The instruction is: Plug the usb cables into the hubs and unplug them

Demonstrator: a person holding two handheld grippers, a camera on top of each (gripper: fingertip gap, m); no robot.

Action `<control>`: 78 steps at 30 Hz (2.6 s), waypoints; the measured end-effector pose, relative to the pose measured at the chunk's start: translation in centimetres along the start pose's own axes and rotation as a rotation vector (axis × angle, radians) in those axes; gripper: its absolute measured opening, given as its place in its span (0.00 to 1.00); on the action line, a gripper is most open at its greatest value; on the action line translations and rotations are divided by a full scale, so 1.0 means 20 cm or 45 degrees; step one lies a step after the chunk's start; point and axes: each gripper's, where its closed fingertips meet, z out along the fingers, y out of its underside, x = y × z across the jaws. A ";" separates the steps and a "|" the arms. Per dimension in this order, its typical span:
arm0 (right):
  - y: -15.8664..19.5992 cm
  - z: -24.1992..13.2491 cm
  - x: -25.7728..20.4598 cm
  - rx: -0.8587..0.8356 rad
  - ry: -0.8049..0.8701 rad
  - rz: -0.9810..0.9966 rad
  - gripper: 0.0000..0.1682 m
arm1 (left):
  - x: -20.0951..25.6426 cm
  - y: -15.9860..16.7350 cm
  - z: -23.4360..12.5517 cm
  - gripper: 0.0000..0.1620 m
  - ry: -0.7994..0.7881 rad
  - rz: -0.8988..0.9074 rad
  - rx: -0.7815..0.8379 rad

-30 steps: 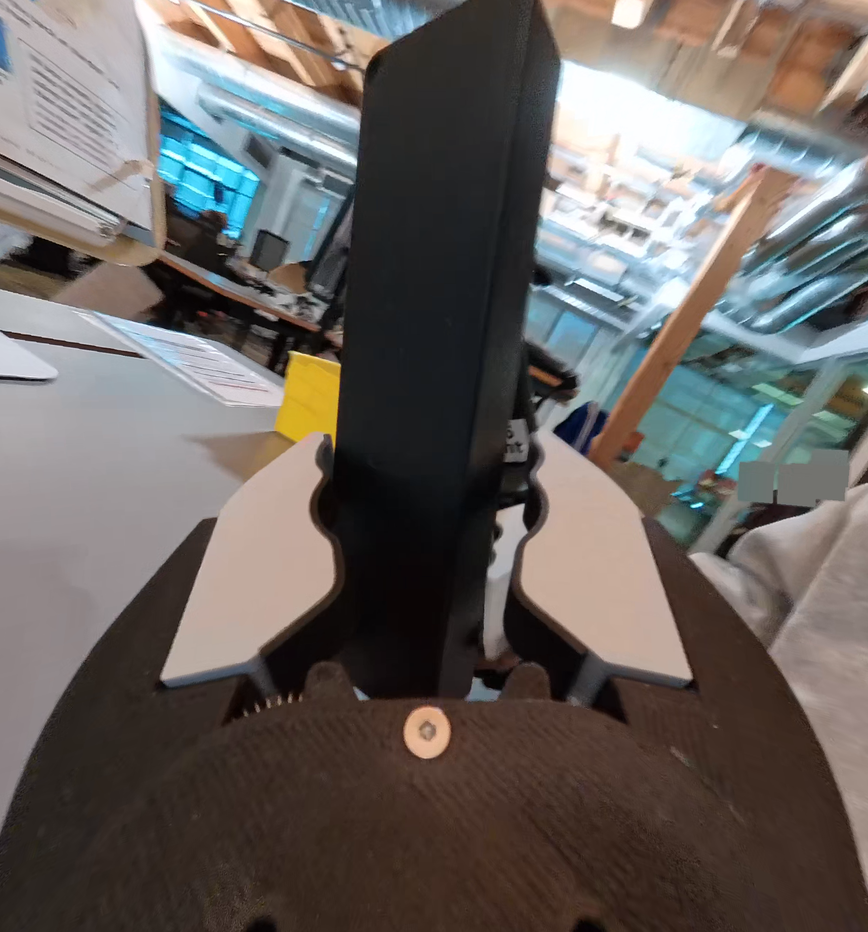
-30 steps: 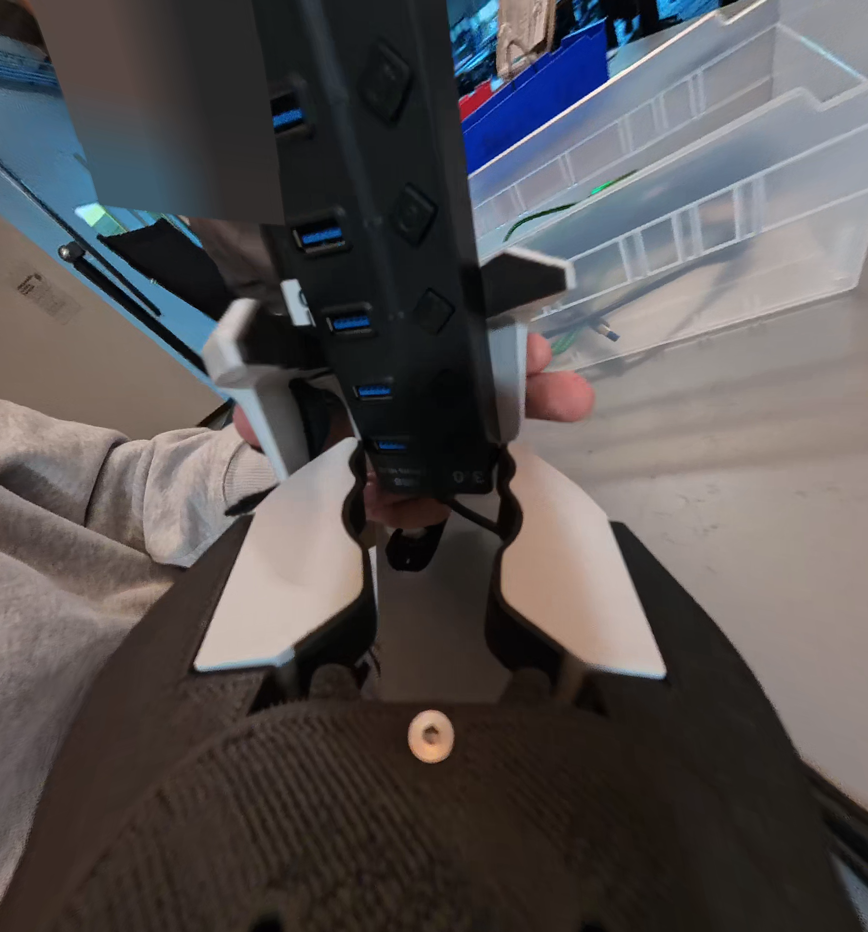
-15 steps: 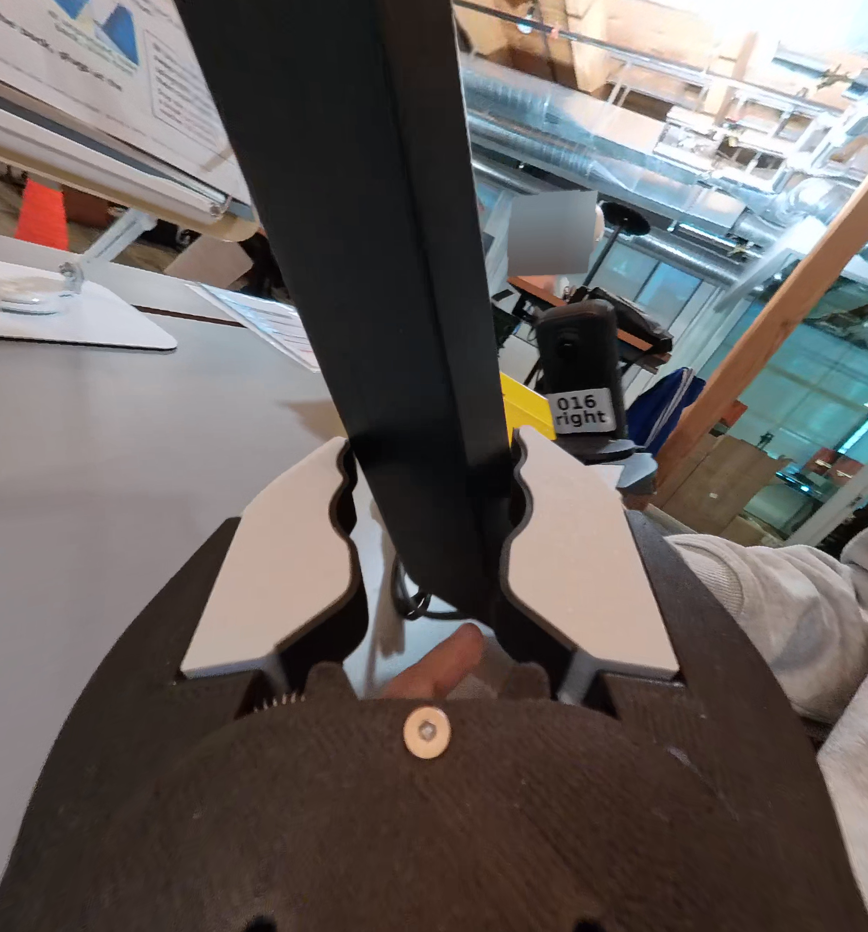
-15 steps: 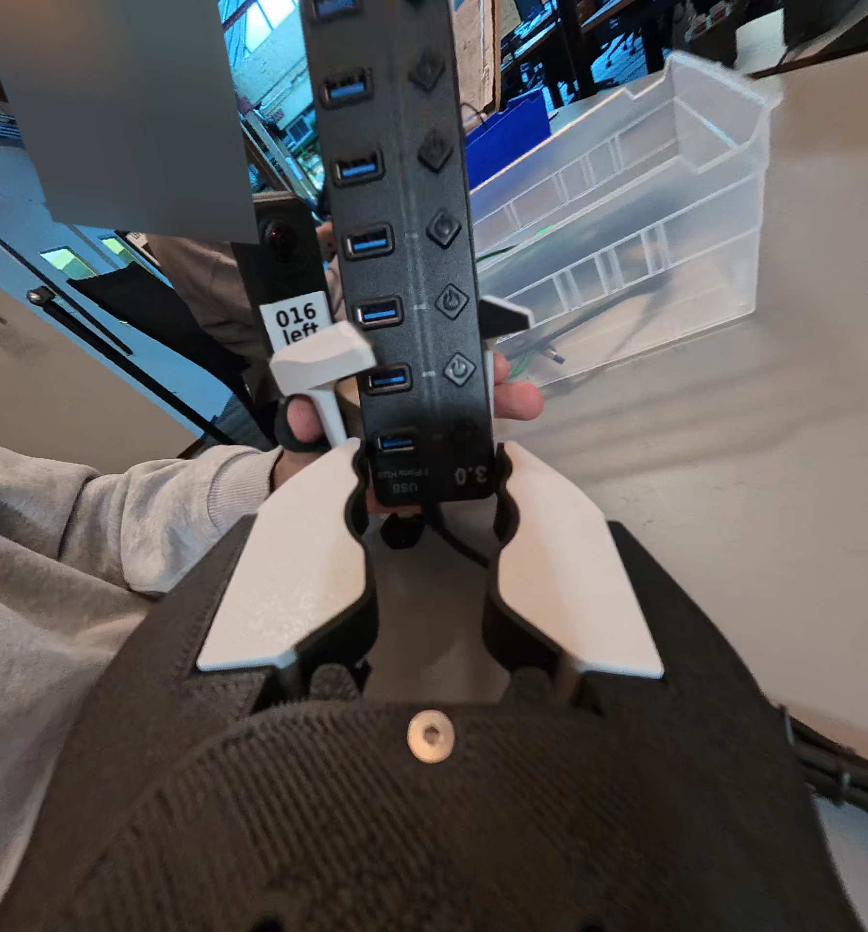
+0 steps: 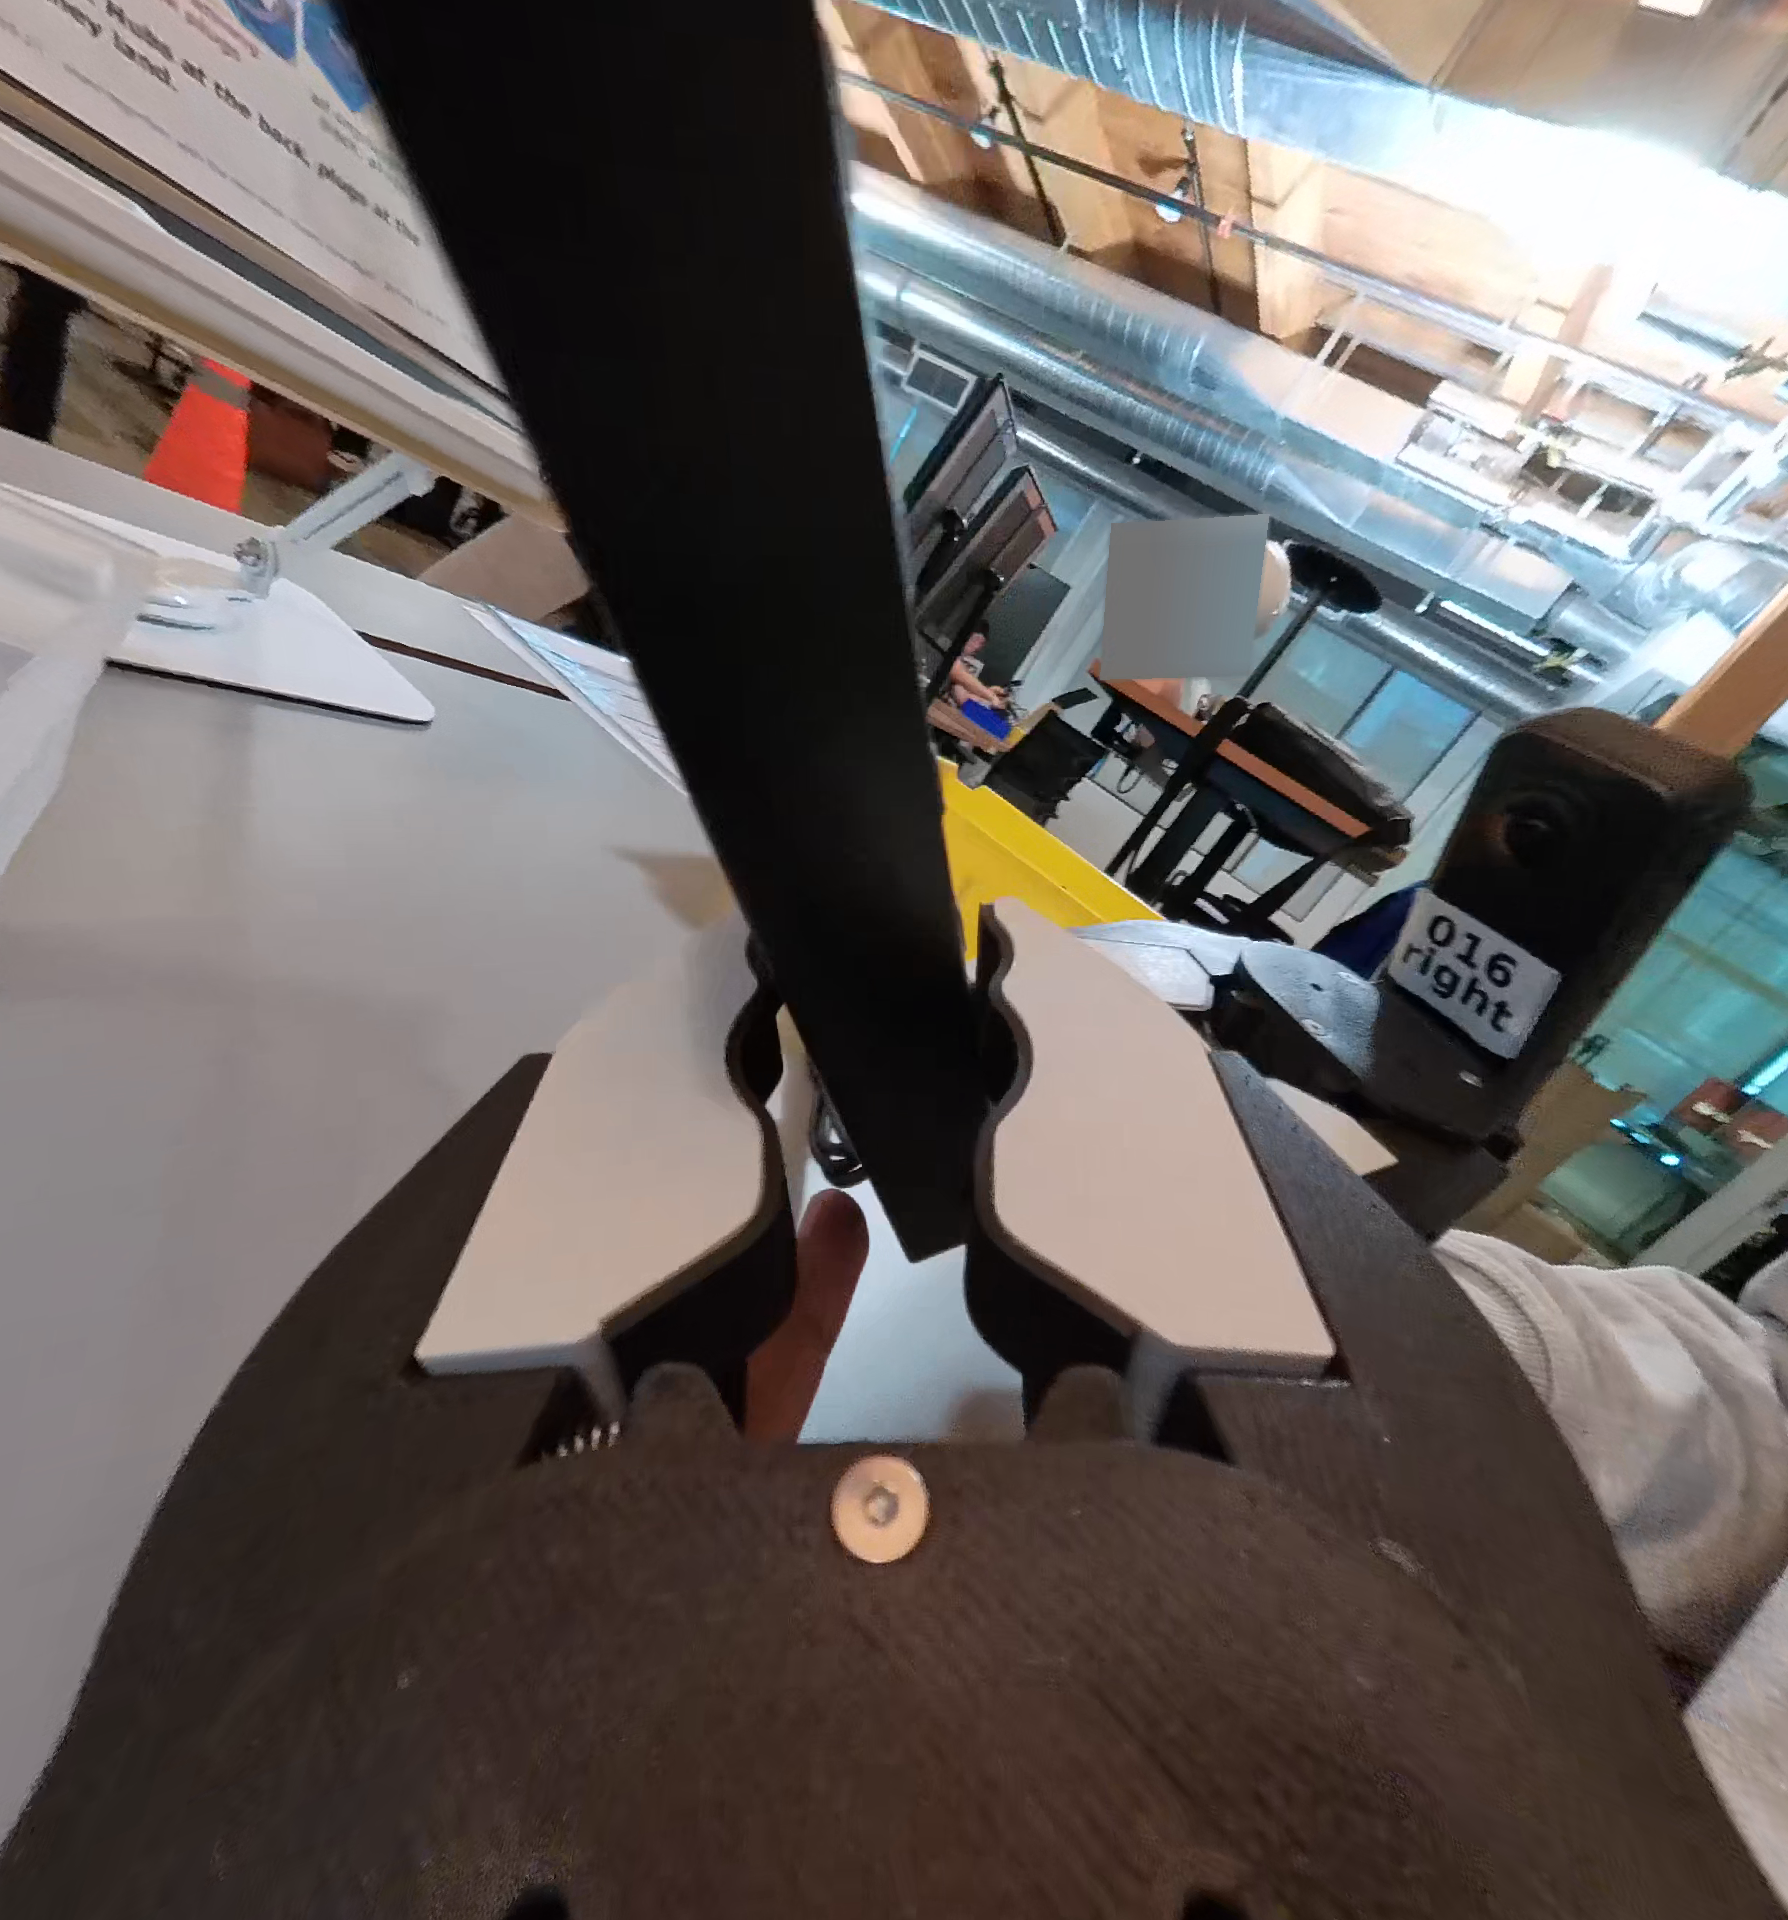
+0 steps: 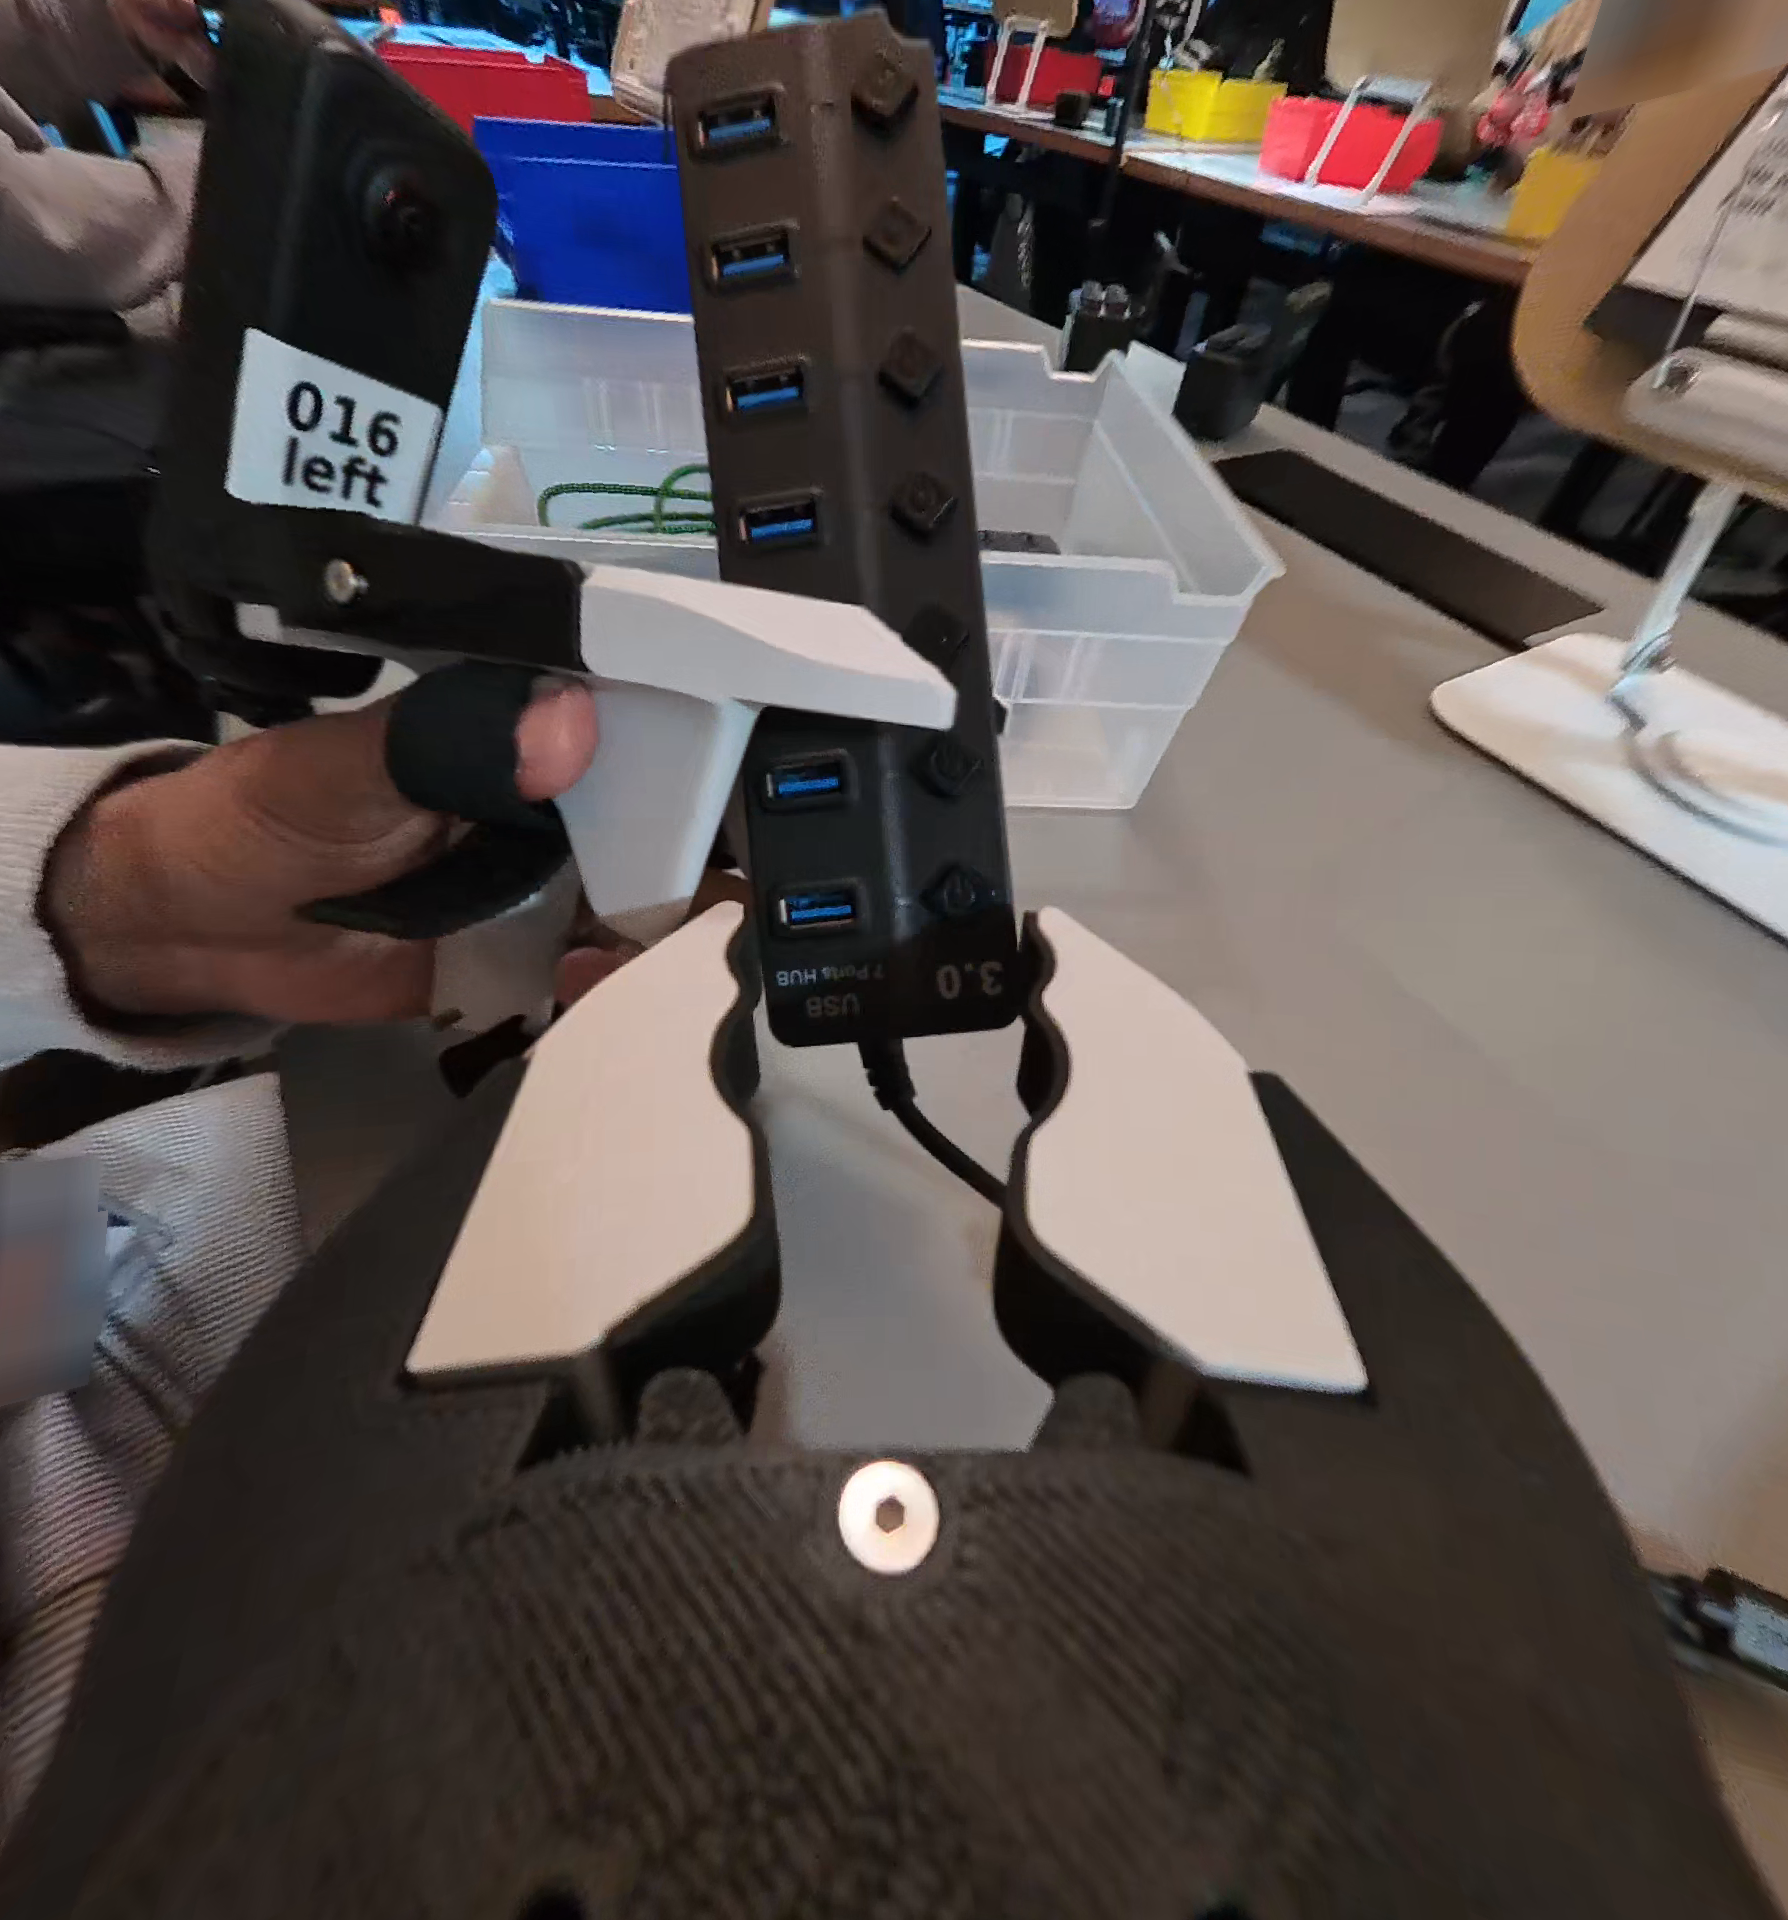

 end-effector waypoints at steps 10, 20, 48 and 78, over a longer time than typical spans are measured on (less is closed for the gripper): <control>-0.07 -0.05 0.08 0.223 -0.144 0.318 0.29 | 0.00 0.01 -0.01 0.17 -0.018 0.164 -0.071; -0.18 -0.16 0.10 0.457 -0.471 0.556 0.29 | 0.13 0.22 0.02 0.19 0.211 0.320 -0.407; -0.23 -0.18 -0.01 0.552 -0.726 0.737 0.15 | 0.31 0.24 0.03 0.20 0.464 0.041 -0.316; -0.25 -0.21 0.11 0.675 -0.716 0.927 0.22 | 0.23 0.23 0.04 0.17 0.331 0.089 -0.314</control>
